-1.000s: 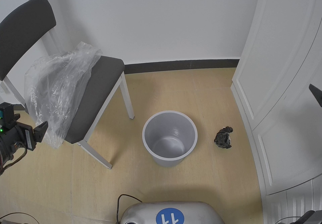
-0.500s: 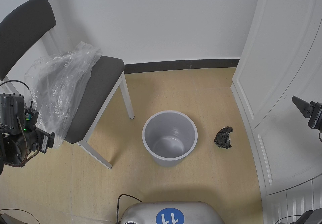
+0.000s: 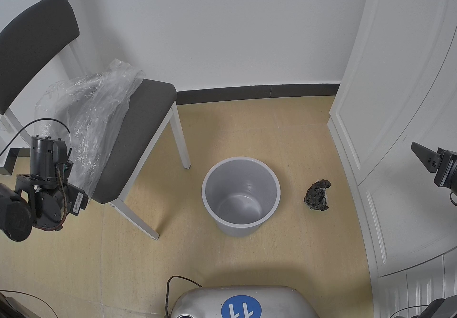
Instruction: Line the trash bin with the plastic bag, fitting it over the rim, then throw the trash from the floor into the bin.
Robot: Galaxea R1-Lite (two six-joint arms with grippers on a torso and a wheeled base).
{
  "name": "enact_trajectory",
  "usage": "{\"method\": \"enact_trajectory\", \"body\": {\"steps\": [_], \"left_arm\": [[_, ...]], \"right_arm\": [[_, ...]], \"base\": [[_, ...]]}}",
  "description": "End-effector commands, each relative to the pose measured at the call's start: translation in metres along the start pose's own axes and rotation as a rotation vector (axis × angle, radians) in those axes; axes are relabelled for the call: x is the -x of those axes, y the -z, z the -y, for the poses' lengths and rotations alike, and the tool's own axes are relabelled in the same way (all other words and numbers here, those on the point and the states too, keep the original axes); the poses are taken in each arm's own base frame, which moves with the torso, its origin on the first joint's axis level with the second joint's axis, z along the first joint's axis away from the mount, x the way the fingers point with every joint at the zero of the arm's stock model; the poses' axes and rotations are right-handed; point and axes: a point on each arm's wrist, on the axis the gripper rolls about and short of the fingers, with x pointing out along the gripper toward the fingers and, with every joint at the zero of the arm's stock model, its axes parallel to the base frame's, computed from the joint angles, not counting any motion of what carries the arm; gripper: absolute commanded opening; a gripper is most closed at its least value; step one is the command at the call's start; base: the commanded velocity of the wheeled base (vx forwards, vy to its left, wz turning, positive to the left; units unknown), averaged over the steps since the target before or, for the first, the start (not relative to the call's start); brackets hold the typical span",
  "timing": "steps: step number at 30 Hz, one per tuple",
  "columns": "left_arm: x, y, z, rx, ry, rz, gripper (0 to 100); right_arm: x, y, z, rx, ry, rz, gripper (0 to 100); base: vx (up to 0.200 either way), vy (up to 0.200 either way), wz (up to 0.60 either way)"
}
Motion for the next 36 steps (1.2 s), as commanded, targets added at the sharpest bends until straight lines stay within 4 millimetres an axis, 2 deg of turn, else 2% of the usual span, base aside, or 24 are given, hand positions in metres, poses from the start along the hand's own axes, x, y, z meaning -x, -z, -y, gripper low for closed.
{"method": "enact_trajectory", "body": {"steps": [1,23,28,36], "left_arm": [[-0.017,0.000,0.014,-0.057,-0.008,-0.035,100],[-0.041,-0.010,0.016,-0.153,-0.157,-0.112,100],[-0.049,-0.021,0.018,-0.120,-0.186,-0.082,100],[-0.058,-0.016,0.015,-0.130,-0.203,-0.117,100]], "right_arm": [[-0.001,0.001,0.000,0.001,0.000,-0.007,100],[-0.001,0.002,0.001,0.001,-0.011,-0.015,100],[-0.001,0.003,0.001,0.000,-0.020,-0.017,100],[-0.001,0.004,0.001,0.001,-0.020,-0.021,100]], "base": [[0.000,0.000,0.00],[0.000,0.000,0.00],[0.000,0.000,0.00],[0.000,0.000,0.00]]}}
